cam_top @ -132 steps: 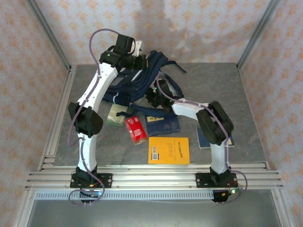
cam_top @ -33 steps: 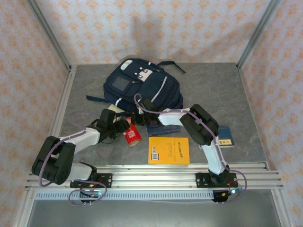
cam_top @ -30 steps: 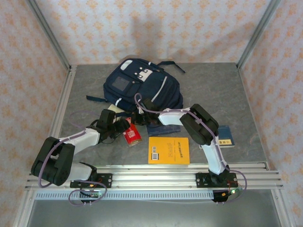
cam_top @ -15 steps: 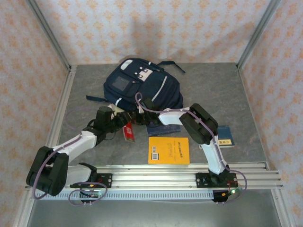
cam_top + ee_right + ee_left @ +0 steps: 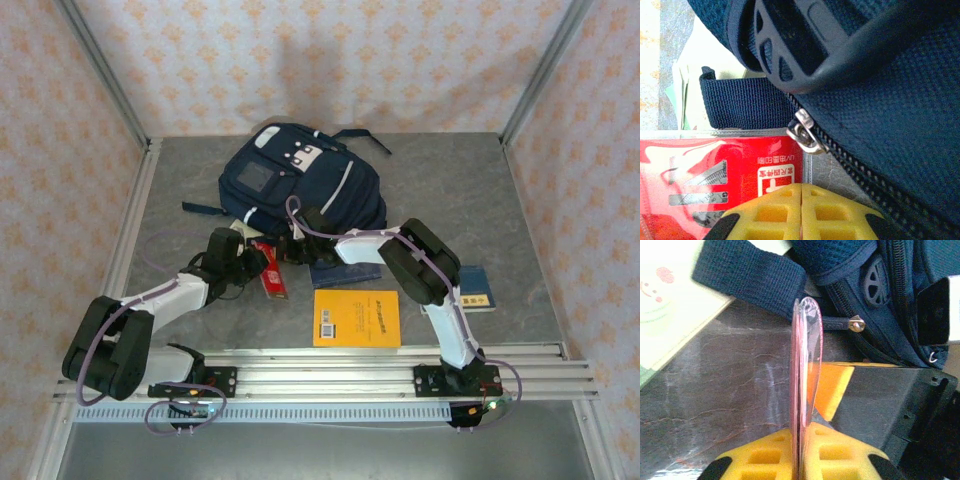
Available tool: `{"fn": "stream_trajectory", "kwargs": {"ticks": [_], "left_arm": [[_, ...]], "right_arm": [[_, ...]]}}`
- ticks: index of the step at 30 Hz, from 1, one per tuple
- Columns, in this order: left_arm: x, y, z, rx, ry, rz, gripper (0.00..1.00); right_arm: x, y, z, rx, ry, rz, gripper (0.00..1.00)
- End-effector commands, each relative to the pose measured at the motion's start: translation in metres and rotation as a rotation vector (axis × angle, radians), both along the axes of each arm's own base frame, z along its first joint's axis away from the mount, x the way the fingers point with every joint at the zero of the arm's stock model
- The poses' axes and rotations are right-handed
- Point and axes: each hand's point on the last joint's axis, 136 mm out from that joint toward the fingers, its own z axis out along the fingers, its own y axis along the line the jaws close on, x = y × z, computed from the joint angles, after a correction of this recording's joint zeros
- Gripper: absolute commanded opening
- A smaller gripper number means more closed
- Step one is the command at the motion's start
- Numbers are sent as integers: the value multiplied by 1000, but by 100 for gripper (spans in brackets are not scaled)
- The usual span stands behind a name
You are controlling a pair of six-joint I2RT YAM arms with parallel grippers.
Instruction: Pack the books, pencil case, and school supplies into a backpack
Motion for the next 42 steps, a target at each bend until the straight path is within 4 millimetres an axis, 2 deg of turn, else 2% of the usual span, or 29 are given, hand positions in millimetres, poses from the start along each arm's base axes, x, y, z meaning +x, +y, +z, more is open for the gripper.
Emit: {"fn": "stream_trajectory", "kwargs": {"ticks": [1,4,8,12,16,18,20,23,27,29,31,33,36,42], "left_arm": [[2,-1,14,19,-39,-22,3],[1,3,23,22,-53,-7,0],[2,12,49,-4,-115,69,0],[5,24,98,-112,-275,205,0],[-3,43,153,-236,-459,345,0],[-12,57,174,-306,-545,425,0],[-22,68,184,-375,-606,501,0],[-35,80,187,-439,-655,588,0],[-43,83,193,-464,-686,600,0],[-45,83,196,-476,-692,601,0],[-45,83,198,-482,-698,602,0],[-46,83,197,-479,-691,603,0],[-46,83,198,-472,-691,603,0],[-46,84,193,-446,-682,600,0]], "right_arm": [[-9,-23,-41,-85,104,-50,8],[-2,-33,-33,-103,51,-89,14],[7,-48,3,-100,-32,-174,38],[10,-66,58,-46,-120,-273,56],[6,-86,106,45,-166,-375,68],[2,-96,126,122,-175,-438,74],[-2,-98,149,242,-179,-461,79],[-10,-89,181,461,-133,-453,87],[-21,-58,213,796,10,-364,96],[-27,-45,223,941,74,-324,100],[-34,-30,230,1032,129,-275,100],[-45,-10,227,1024,157,-219,99],[-60,1,221,940,79,-200,100],[-74,-14,225,796,-113,-238,100]]}}
